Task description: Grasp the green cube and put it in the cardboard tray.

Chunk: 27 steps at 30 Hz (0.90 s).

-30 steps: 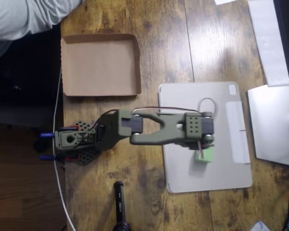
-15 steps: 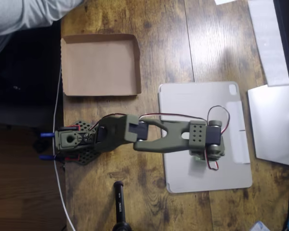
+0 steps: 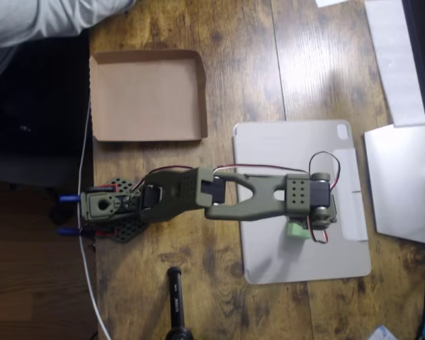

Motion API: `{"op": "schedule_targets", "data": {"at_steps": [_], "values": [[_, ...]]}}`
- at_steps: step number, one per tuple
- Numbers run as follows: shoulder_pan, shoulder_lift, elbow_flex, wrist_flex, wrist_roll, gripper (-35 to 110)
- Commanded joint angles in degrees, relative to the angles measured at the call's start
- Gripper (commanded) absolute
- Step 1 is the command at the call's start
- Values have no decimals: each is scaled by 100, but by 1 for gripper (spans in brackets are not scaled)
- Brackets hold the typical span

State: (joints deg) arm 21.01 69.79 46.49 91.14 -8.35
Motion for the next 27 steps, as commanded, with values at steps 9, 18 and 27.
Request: {"op": "schedule_targets", "data": {"at_steps": [9, 18, 27], "values": [[290, 141, 932, -800, -158, 25], [387, 211, 1626, -1362, -281, 25], [431, 281, 1714, -1529, -246, 6]]}}
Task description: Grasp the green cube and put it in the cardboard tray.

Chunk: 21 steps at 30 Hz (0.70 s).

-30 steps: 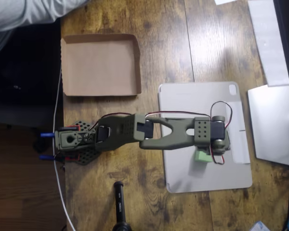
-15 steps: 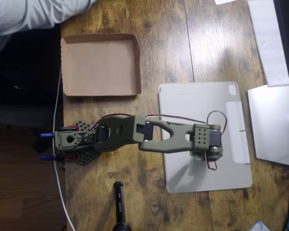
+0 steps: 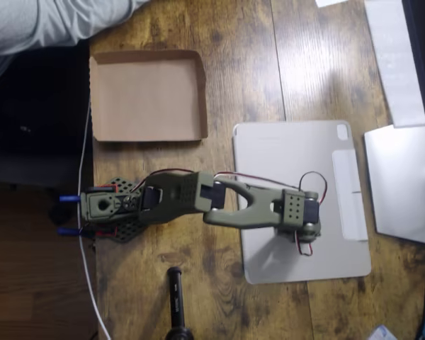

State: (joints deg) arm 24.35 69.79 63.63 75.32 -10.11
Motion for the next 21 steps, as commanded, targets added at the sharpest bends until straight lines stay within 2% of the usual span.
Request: {"op": "schedule_targets", "data": {"at_steps": [1, 7, 11, 16, 21], "values": [[97, 290, -9, 53, -70, 6], [35, 422, -26, 123, -26, 6], [-369, 765, -281, 729, 123, 6], [-1389, 1819, -457, 1811, 334, 6], [-2988, 3428, 193, 2540, 466, 7]]}}
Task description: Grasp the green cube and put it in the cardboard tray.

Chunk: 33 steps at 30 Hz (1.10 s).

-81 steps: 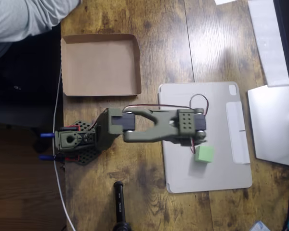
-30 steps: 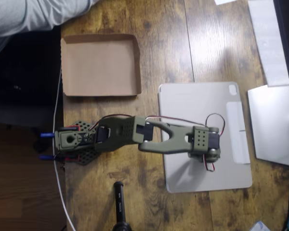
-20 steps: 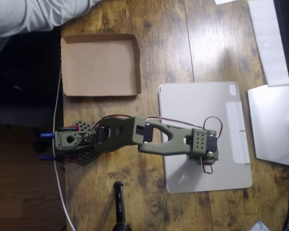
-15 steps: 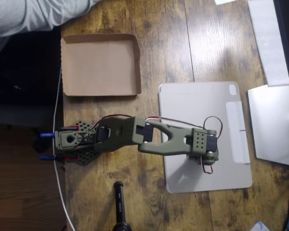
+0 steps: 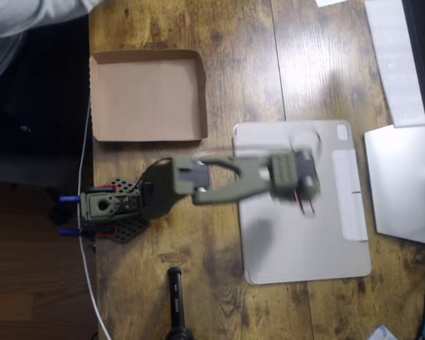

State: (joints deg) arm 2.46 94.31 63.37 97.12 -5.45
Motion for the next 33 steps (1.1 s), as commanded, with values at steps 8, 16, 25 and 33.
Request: {"op": "schedule_targets", "data": {"at_steps": [8, 16, 25, 33], "values": [[-4087, 3226, 2487, 562, 352, 12], [-6390, 3243, 3665, 396, 694, 9], [-6812, 3164, 3885, -18, 782, 15], [-6583, 3454, 4245, -369, 782, 23]]}}
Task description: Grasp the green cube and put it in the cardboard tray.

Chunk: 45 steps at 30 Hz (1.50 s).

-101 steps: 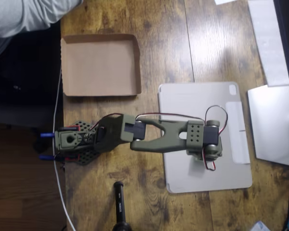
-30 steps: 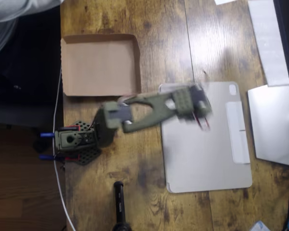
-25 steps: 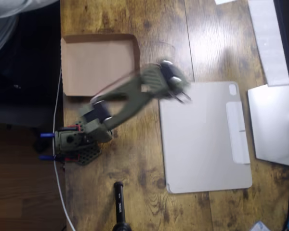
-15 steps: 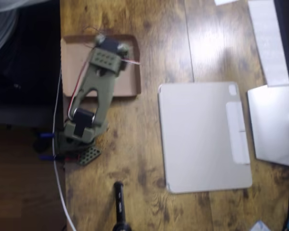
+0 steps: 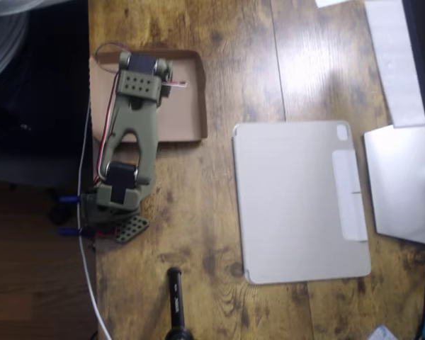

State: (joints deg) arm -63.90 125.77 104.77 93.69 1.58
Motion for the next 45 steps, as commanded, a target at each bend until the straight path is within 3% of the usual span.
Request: {"op": "schedule_targets", "data": {"at_steps": [1, 12, 17, 21, 25, 33, 45], "values": [[70, 334, 114, -26, 79, 23], [1063, 378, 176, 132, -308, 19], [3164, -369, -396, 624, -598, 7], [5177, -1151, -747, 694, -888, 7], [6267, -1723, -1011, 905, -923, 6], [6486, -1529, -97, 932, -97, 0], [6592, -2909, -53, 923, -158, 0]]}}
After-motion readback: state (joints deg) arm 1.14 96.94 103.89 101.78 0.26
